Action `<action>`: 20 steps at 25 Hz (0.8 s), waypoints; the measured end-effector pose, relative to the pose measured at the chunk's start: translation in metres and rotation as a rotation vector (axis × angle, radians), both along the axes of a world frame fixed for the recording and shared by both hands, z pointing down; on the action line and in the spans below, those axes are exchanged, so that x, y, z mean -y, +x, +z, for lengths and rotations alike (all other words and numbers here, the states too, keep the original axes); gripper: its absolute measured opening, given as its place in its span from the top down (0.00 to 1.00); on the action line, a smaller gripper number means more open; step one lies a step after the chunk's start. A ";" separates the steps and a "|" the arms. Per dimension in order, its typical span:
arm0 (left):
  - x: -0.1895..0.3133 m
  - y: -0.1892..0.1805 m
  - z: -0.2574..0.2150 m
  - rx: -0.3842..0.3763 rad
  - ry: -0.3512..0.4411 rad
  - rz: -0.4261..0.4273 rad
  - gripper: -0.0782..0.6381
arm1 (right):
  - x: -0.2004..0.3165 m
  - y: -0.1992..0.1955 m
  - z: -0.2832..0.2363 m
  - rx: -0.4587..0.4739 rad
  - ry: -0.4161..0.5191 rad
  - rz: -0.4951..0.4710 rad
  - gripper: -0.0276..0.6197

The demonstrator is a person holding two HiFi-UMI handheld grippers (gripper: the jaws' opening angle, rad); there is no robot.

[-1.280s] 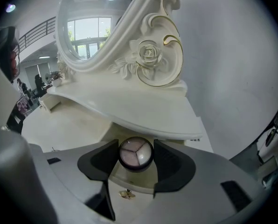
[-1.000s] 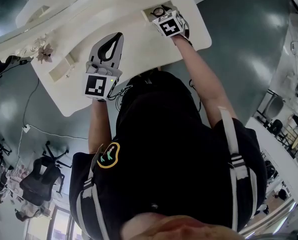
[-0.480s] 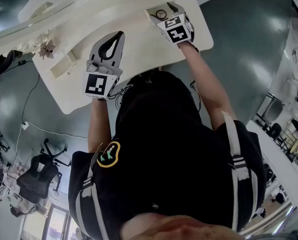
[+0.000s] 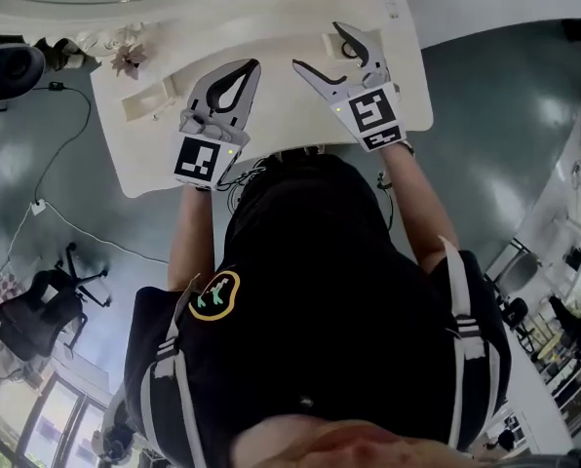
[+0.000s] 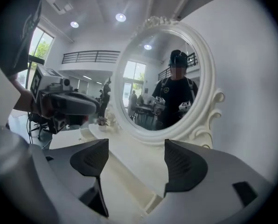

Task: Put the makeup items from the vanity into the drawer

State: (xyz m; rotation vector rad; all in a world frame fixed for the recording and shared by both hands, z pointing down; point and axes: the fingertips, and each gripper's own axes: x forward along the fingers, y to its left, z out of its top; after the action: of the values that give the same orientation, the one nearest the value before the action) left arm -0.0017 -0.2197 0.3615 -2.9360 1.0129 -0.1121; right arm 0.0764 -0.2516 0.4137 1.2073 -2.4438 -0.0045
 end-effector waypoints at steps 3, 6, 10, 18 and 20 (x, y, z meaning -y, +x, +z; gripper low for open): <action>-0.002 -0.019 -0.003 0.005 0.020 -0.046 0.87 | -0.007 -0.032 -0.021 0.016 0.054 -0.086 0.35; -0.007 -0.037 -0.005 0.006 0.031 -0.095 0.87 | -0.015 -0.057 -0.034 0.039 0.088 -0.155 0.35; -0.013 -0.056 -0.004 0.012 0.034 -0.133 0.87 | -0.023 -0.078 -0.036 0.048 0.105 -0.196 0.35; -0.021 -0.067 -0.012 0.016 0.058 -0.153 0.87 | -0.044 -0.096 -0.065 0.106 0.267 -0.270 0.93; -0.023 -0.065 -0.013 0.015 0.060 -0.148 0.87 | -0.048 -0.100 -0.064 0.110 0.261 -0.275 0.93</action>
State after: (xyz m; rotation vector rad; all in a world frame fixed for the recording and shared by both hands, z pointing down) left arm -0.0671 -0.1968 0.3483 -2.7994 1.2090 -0.1057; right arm -0.0233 -0.2037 0.3500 0.9825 -2.7531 -0.3546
